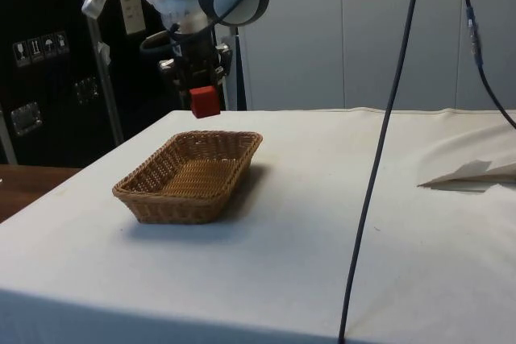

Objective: Pick up the cube and place it into the basket.

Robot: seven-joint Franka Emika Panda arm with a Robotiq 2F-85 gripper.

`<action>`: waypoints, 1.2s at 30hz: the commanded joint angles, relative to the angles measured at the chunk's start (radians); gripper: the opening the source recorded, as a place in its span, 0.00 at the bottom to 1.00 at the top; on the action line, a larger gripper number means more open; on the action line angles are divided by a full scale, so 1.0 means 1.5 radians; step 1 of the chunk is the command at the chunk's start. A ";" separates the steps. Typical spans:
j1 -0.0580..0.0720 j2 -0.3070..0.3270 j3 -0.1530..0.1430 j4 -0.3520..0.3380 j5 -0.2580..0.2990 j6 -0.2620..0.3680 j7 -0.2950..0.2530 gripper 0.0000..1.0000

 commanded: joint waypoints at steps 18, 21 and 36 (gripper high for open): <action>0.009 -0.012 0.037 -0.005 -0.035 -0.030 0.070 0.04; 0.009 -0.013 0.048 -0.005 -0.041 -0.037 0.085 0.04; 0.006 0.008 0.085 -0.006 -0.061 -0.039 0.137 0.04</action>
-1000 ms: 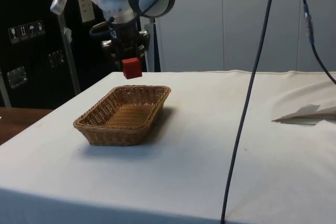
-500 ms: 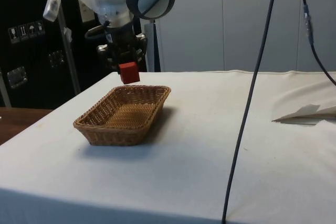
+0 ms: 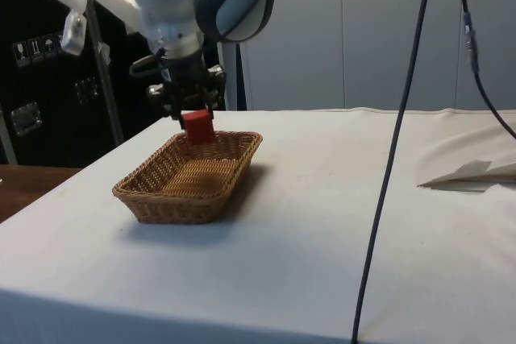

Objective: Pick up the cube and place it into the basket.

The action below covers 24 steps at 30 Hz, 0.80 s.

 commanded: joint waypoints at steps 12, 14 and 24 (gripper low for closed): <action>0.005 0.036 0.016 0.009 -0.010 0.018 0.049 0.04; 0.000 0.032 0.021 0.008 -0.003 0.007 0.035 0.04; 0.005 0.059 0.031 0.017 -0.011 0.021 0.073 0.04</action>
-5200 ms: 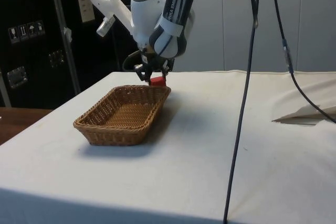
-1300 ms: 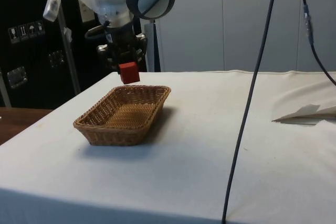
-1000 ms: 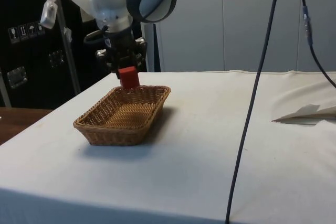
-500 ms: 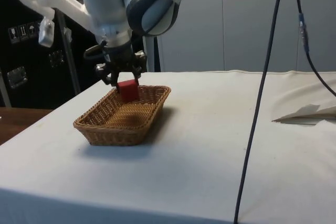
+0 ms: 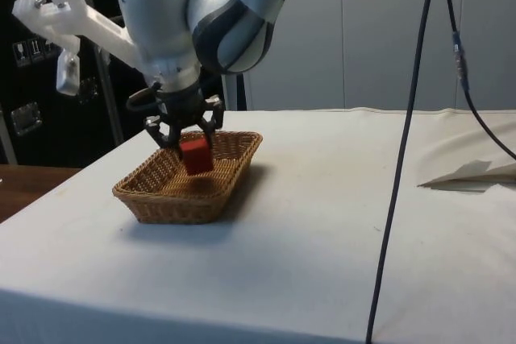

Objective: Pick up the cube and place it into the basket.

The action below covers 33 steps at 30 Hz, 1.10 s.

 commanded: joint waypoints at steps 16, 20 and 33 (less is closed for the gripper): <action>0.002 0.011 0.009 0.005 -0.003 0.001 0.018 0.48; 0.002 0.011 0.009 0.005 -0.003 0.000 0.017 0.86; 0.000 0.003 0.011 0.008 -0.001 -0.013 0.012 1.00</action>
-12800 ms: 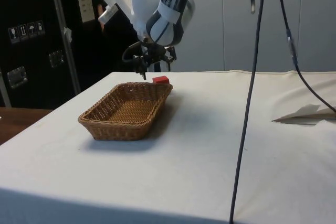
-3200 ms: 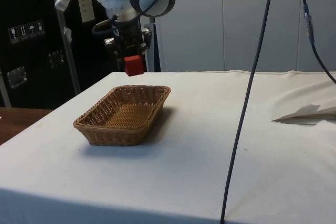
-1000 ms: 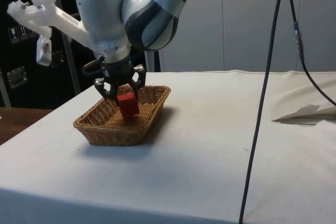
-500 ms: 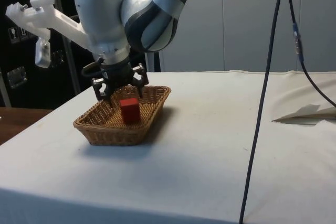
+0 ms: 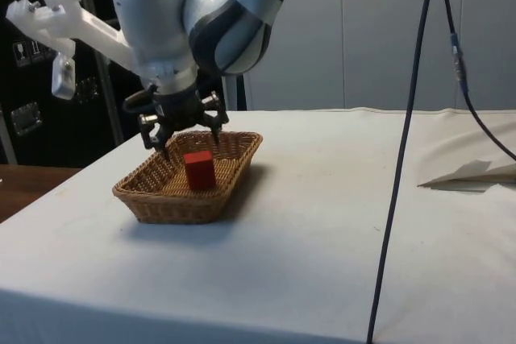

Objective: Pick up the cube and place it into the basket.

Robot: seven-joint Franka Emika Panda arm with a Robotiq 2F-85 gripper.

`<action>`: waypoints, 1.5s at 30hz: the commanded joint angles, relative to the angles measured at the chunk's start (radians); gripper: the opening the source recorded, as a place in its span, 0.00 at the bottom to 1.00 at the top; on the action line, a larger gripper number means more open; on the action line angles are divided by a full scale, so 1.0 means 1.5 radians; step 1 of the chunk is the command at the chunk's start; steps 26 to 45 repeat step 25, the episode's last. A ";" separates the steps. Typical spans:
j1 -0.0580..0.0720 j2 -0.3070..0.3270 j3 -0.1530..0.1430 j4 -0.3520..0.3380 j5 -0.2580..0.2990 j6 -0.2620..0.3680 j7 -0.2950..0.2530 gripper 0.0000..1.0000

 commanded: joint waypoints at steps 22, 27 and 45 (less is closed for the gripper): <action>0.000 -0.122 0.020 -0.024 -0.010 -0.099 -0.003 1.00; 0.000 -0.123 0.021 -0.021 -0.011 -0.109 0.000 1.00; 0.000 -0.123 0.021 -0.021 -0.011 -0.109 0.000 1.00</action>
